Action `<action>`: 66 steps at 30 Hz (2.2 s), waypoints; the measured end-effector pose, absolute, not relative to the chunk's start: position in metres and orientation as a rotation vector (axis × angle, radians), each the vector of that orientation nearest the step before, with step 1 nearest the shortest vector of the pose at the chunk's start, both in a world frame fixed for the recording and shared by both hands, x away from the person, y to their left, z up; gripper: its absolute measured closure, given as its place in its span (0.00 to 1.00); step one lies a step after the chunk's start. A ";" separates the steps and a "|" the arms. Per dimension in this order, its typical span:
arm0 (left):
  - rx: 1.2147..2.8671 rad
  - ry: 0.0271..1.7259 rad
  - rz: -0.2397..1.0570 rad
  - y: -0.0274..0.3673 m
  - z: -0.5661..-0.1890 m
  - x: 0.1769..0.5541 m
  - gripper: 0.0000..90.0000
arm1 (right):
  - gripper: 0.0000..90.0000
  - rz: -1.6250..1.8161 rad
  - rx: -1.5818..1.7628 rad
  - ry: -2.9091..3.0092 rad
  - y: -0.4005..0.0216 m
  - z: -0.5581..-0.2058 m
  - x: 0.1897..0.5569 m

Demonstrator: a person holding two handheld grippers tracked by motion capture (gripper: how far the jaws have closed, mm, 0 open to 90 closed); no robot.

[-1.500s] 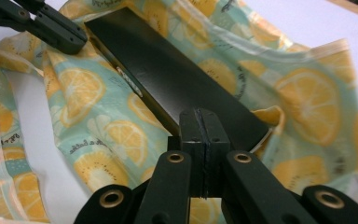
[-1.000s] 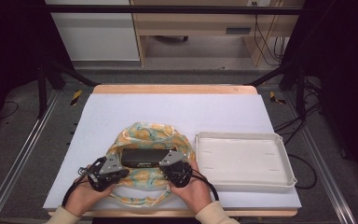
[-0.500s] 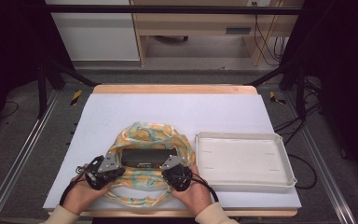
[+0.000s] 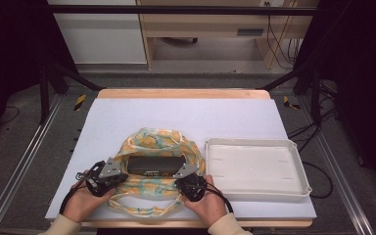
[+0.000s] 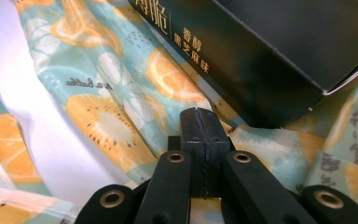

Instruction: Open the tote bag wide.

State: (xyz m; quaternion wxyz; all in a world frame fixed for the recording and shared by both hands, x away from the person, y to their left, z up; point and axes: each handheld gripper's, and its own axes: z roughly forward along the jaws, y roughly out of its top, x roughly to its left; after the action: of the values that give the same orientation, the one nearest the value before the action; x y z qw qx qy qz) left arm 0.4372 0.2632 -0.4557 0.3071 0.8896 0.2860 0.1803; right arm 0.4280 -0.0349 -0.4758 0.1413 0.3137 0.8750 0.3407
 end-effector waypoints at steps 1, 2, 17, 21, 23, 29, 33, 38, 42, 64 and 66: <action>2.338 0.752 0.481 0.265 -0.451 0.436 1.00 | 1.00 0.977 0.910 2.526 -0.035 -0.476 0.428; 2.303 0.754 0.465 0.267 -0.446 0.435 1.00 | 1.00 0.972 0.914 2.527 -0.034 -0.475 0.427; 2.136 0.717 0.496 0.265 -0.398 0.491 0.98 | 1.00 0.982 0.896 2.524 -0.035 -0.476 0.427; 2.169 0.692 0.451 0.258 -0.408 0.505 0.99 | 1.00 0.981 0.889 2.522 -0.035 -0.476 0.427; 2.198 0.687 0.450 0.254 -0.416 0.511 0.99 | 1.00 0.982 0.892 2.522 -0.035 -0.476 0.427; 2.242 0.693 0.470 0.250 -0.434 0.526 1.00 | 1.00 0.982 0.892 2.524 -0.035 -0.476 0.427; 2.259 0.716 0.469 0.250 -0.443 0.533 1.00 | 1.00 0.981 0.893 2.525 -0.035 -0.476 0.427; 2.260 0.763 0.447 0.254 -0.452 0.540 1.00 | 1.00 0.983 0.893 2.524 -0.035 -0.476 0.427; 2.276 0.774 0.435 0.255 -0.457 0.543 1.00 | 1.00 0.982 0.889 2.522 -0.035 -0.476 0.427; 2.294 0.782 0.429 0.254 -0.464 0.544 1.00 | 1.00 1.080 0.885 2.464 -0.040 -0.452 0.424; 2.287 0.787 0.430 0.255 -0.463 0.544 1.00 | 1.00 1.094 0.872 2.450 -0.043 -0.445 0.425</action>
State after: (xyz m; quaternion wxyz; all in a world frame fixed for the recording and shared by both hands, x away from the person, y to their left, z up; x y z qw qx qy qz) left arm 0.5439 0.2546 -0.4635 0.3358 0.8770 0.3017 0.1648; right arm 0.4248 -0.0426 -0.4448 0.1593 0.3052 0.8573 0.3827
